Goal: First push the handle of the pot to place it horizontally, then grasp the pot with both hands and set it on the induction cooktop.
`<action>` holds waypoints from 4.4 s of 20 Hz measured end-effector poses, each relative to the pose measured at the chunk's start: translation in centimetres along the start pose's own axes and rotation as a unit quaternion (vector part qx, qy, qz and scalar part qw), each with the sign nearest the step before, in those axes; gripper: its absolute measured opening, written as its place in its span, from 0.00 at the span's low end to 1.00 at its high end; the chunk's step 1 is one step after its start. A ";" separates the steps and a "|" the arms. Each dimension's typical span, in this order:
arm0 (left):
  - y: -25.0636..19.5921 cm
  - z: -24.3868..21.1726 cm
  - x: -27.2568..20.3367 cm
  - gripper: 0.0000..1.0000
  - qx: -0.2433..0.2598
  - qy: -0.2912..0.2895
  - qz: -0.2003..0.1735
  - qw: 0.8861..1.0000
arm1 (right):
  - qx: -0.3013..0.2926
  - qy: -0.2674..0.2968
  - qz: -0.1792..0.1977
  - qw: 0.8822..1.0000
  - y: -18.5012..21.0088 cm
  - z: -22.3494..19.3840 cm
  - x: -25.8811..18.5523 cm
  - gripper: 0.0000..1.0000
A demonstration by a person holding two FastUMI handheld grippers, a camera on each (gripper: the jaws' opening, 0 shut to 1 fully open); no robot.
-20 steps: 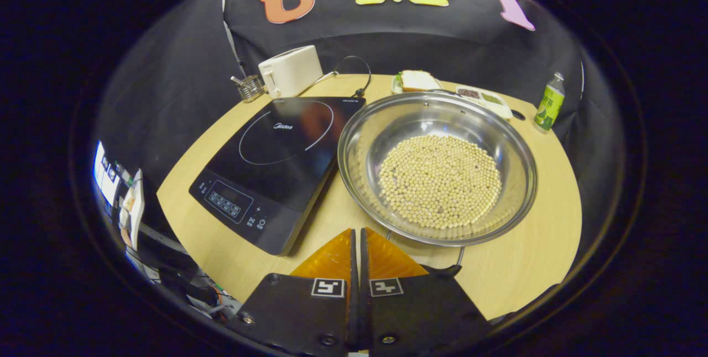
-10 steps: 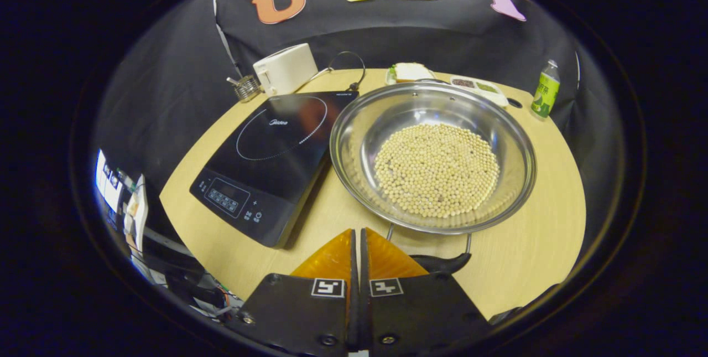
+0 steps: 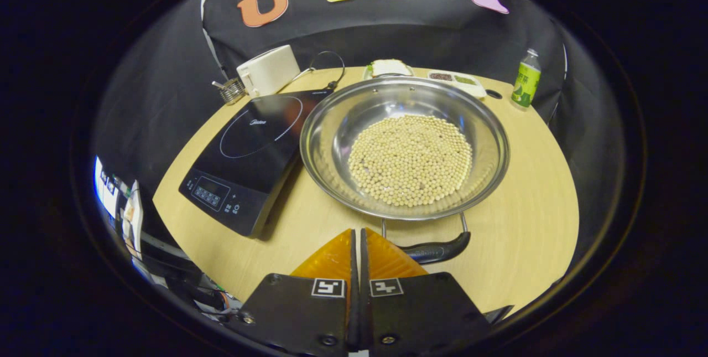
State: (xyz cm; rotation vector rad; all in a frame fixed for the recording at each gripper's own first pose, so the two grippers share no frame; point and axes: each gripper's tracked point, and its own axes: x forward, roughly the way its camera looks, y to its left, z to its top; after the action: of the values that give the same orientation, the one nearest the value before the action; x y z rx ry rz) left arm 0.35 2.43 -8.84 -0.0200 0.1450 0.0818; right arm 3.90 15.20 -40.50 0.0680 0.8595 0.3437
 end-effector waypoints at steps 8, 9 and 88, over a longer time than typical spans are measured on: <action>-1.9 0.1 0.9 0.95 -0.001 0.000 -0.015 1.000 | 0.013 -0.003 -0.027 1.000 -3.9 -0.1 -0.8 0.04; -2.1 0.2 1.0 0.95 -0.001 0.001 -0.017 1.000 | 0.013 -0.003 -0.031 0.999 -4.4 -0.1 -0.9 0.04; -11.2 -16.5 15.3 0.95 -0.011 0.135 -0.017 0.991 | -0.046 -0.101 -0.095 0.989 -26.2 13.4 -1.7 0.81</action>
State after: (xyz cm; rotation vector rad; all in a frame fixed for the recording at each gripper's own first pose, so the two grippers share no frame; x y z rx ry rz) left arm 14.04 -7.98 -27.24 -0.0558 0.4139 0.0463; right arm 20.03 -8.96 -35.66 -0.0643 0.6427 0.1944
